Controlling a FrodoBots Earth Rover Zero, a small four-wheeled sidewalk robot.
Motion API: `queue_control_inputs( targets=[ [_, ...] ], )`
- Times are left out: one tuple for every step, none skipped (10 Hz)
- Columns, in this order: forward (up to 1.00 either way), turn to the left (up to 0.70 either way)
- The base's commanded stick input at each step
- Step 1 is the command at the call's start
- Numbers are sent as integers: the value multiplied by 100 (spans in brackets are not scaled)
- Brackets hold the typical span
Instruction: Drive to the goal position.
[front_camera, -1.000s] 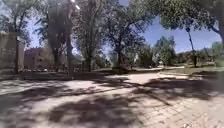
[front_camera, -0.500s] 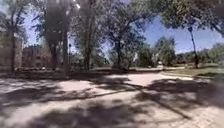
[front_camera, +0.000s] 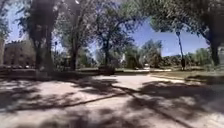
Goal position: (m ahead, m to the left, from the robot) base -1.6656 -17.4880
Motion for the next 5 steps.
queue_control_inputs(
  targets=[
    [85, 0],
    [85, 0],
    [85, 0],
    [85, 0],
    [85, 0]
  ],
)
